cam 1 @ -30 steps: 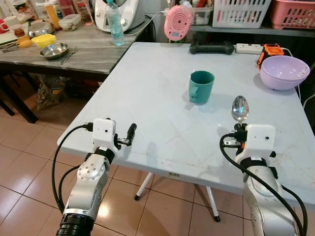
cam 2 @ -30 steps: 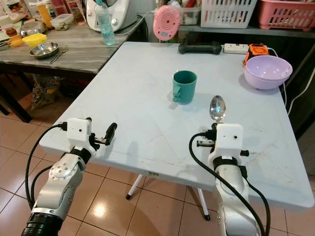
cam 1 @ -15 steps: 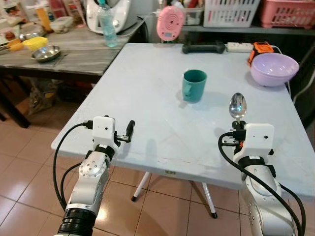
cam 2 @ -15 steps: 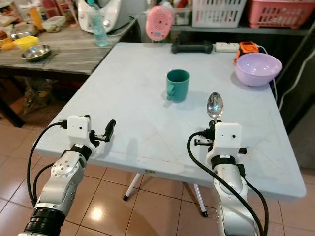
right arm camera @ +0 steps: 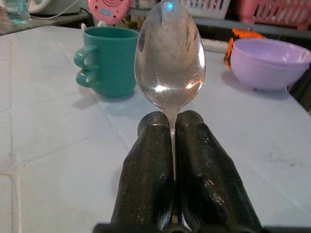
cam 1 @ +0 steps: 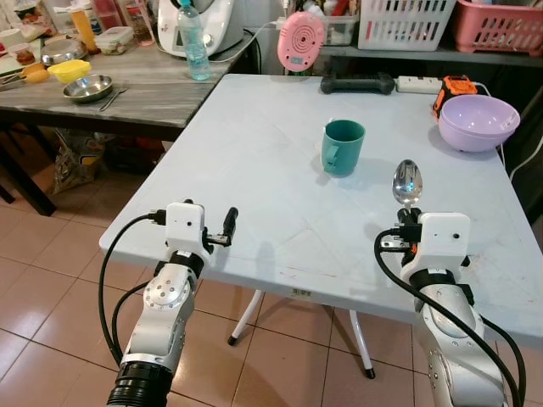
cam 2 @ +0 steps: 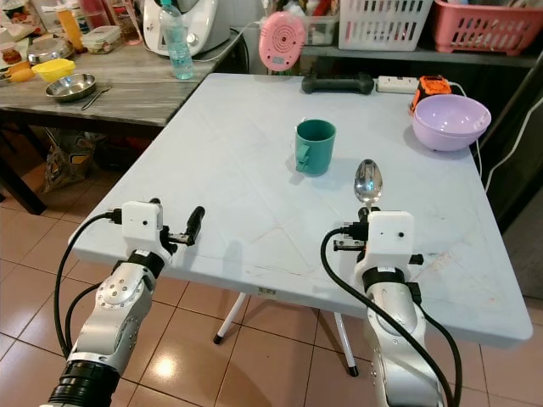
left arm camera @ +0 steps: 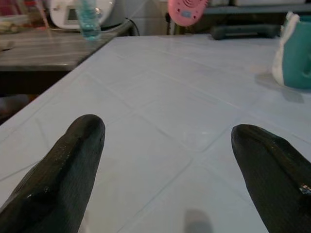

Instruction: Setting the table

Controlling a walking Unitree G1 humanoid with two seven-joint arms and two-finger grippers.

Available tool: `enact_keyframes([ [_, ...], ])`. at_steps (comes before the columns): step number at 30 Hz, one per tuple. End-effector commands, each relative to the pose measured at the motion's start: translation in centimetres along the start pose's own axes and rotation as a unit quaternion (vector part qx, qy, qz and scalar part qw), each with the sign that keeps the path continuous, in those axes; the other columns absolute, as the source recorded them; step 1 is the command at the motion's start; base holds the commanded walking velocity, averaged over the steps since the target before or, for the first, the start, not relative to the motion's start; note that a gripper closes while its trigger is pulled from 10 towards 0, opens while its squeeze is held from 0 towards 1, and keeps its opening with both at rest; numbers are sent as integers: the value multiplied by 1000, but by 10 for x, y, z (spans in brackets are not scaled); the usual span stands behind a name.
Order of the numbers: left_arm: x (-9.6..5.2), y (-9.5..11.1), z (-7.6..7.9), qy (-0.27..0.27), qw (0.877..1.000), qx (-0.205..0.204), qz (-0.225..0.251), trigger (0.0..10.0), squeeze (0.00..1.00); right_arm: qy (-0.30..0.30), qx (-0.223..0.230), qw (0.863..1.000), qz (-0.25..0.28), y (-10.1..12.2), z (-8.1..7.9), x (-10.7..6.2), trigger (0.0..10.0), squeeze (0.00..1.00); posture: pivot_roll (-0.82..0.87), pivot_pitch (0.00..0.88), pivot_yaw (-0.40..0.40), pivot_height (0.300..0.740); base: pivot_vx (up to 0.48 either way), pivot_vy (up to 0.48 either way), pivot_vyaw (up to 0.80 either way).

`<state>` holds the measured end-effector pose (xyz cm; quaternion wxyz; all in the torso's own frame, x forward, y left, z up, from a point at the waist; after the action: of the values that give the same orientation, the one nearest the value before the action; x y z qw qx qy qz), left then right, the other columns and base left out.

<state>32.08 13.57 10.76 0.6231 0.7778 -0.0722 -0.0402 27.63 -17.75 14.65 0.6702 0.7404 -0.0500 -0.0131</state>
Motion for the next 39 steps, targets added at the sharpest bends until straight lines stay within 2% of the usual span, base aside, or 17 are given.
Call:
enact_keyframes([
  [1,-2,-5,-3,14,1000,0,-9,10000,0,10,-1,1000,6,4,-3,3,10000,0,-154,28,29,740,0,0,0],
  [12,-6,-6,-1,26,1000,-14,-11,10000,0,20,-3,1000,5,6,-5,8,10000,0,-149,23,8,740,0,0,0],
  [20,-2,-5,-6,22,1000,-9,-9,10000,0,10,4,1000,9,6,-5,7,10000,0,-155,26,34,740,0,0,0],
  [28,1,-3,-5,13,1000,-5,-9,10000,0,0,13,1000,7,3,-4,5,10000,0,-157,29,54,740,0,96,0],
  [39,3,-3,-7,5,1000,3,-10,10000,0,-7,21,1000,6,1,-4,4,10000,0,-155,29,71,740,0,326,-691],
])
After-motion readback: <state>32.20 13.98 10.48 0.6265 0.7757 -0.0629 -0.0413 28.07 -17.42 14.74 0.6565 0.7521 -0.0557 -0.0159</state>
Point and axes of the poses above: a point about 5 cm out from each wrist's last joint towards the gripper, its own x axis pointing out of the wrist towards the gripper, its own y axis along the axis of the wrist's last joint, z = x × y, the point moved 1 cm from there along x, pointing out of the wrist towards the gripper, and after that the axes turned 13 degrees about x, right-handed, at the moved point
